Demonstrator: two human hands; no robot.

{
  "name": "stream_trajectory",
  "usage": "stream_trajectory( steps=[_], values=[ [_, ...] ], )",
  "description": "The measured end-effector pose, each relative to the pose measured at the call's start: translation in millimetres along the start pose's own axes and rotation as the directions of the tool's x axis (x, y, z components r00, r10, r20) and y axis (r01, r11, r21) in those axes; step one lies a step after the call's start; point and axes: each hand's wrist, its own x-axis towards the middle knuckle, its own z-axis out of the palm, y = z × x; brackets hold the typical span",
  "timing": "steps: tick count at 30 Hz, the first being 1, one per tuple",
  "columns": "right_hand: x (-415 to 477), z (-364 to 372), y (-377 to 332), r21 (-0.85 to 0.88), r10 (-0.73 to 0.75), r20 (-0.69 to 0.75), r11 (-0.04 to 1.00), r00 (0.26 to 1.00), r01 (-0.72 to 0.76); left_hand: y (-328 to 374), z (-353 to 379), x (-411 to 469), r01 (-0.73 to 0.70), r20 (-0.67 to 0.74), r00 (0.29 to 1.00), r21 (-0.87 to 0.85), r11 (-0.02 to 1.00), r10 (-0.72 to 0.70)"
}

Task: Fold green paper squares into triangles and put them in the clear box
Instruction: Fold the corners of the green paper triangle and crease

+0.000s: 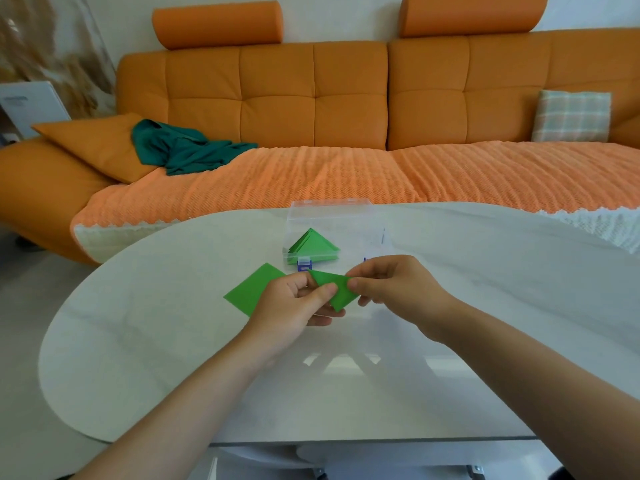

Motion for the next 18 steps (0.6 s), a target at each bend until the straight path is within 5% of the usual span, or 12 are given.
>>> stream_trajectory(
  steps=[10, 18],
  values=[
    [4.2, -8.1, 1.0, -0.023, 0.056, 0.043, 0.998, 0.998, -0.055, 4.8, -15.4, 4.6, -0.205, -0.085, 0.973, 0.095, 0.974, 0.213],
    [7.0, -12.5, 2.7, -0.180, 0.110, 0.094, 0.979, 0.989, -0.092, 0.4, -19.5, 4.9, -0.132, -0.031, 0.989, 0.268, 0.954, 0.145]
  ],
)
